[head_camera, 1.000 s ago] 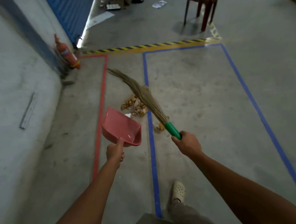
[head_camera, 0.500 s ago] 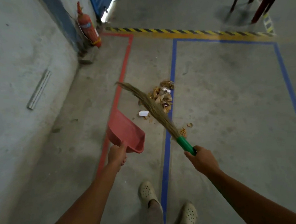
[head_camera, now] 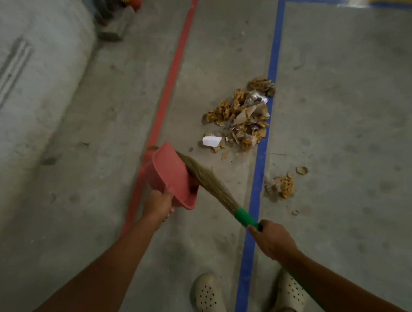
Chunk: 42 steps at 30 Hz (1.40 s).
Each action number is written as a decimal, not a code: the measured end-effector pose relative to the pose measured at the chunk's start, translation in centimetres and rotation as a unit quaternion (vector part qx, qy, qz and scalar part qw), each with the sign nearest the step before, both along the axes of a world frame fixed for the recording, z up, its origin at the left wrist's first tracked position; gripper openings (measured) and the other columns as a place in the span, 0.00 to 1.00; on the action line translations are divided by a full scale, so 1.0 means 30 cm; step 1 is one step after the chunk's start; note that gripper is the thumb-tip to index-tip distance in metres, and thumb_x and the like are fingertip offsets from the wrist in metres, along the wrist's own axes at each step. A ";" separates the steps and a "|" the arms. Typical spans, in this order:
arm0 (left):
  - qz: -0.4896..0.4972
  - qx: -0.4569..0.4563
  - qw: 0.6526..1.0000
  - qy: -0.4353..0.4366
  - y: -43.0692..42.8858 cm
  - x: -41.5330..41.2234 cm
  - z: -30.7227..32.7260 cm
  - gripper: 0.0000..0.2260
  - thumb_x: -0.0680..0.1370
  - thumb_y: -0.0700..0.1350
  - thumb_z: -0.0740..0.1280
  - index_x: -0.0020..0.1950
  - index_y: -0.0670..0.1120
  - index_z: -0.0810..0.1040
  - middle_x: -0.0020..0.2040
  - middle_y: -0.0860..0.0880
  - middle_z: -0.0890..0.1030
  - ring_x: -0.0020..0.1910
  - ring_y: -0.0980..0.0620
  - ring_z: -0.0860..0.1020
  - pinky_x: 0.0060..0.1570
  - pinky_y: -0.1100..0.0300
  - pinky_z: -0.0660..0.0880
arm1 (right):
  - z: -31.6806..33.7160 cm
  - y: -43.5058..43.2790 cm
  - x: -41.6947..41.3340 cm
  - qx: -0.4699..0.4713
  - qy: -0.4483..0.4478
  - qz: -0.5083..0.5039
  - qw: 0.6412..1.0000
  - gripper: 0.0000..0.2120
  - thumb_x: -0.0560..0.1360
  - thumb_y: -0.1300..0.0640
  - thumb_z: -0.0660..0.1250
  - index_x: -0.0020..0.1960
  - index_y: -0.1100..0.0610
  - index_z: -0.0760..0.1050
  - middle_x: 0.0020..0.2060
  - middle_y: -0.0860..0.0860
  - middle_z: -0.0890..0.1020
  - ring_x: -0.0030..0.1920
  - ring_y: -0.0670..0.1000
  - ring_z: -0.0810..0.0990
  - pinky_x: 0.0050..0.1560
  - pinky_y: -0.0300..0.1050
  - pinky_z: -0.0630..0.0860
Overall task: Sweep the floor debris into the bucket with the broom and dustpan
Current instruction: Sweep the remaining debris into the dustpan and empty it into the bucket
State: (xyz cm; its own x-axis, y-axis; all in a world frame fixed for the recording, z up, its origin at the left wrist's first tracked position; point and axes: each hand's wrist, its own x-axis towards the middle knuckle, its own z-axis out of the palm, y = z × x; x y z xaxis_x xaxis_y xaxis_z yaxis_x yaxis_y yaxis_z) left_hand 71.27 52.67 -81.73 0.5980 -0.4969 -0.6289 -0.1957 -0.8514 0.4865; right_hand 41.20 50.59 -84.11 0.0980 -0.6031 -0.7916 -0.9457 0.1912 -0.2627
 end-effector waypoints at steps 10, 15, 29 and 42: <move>-0.002 0.010 1.000 -0.004 -0.119 -0.050 -0.376 0.19 0.82 0.52 0.63 0.36 0.41 0.73 0.29 0.40 0.77 0.15 0.53 0.69 0.17 0.68 0.61 | -0.449 -0.179 -0.074 0.028 0.014 -0.136 0.990 0.18 0.80 0.39 0.60 0.45 0.53 0.73 0.36 0.52 0.81 0.29 0.48 0.80 0.25 0.40 0.78; -0.025 0.003 1.000 0.018 -0.164 -0.119 -0.413 0.20 0.81 0.53 0.63 0.35 0.42 0.72 0.29 0.41 0.77 0.14 0.55 0.66 0.17 0.68 0.60 | -0.437 -0.208 -0.188 0.037 -0.019 -0.250 0.967 0.17 0.82 0.43 0.59 0.47 0.57 0.73 0.39 0.55 0.81 0.31 0.50 0.79 0.27 0.41 0.77; -0.096 -0.024 0.993 0.070 -0.326 -0.403 -0.362 0.21 0.81 0.55 0.63 0.35 0.42 0.73 0.27 0.43 0.77 0.13 0.56 0.65 0.16 0.69 0.58 | -0.225 -0.235 -0.509 -0.081 -0.070 -0.233 0.966 0.17 0.81 0.43 0.59 0.56 0.55 0.77 0.34 0.55 0.82 0.26 0.49 0.78 0.24 0.39 0.74; -0.074 0.072 0.987 0.121 -0.051 -0.782 -0.257 0.18 0.80 0.53 0.64 0.42 0.38 0.79 0.26 0.44 0.76 0.14 0.56 0.65 0.16 0.68 0.59 | -0.044 0.061 -1.011 -0.050 0.019 -0.097 0.994 0.21 0.81 0.42 0.59 0.61 0.57 0.77 0.33 0.51 0.79 0.31 0.50 0.79 0.30 0.40 0.73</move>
State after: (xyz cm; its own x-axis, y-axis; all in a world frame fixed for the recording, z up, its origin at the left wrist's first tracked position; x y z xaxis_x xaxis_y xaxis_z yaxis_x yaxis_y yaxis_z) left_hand 47.82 51.13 -89.45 0.3483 -0.4620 -0.8156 -0.2161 -0.8862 0.4097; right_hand 10.89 52.42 -85.43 -0.0563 -0.6833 -0.7280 -0.9034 0.3453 -0.2542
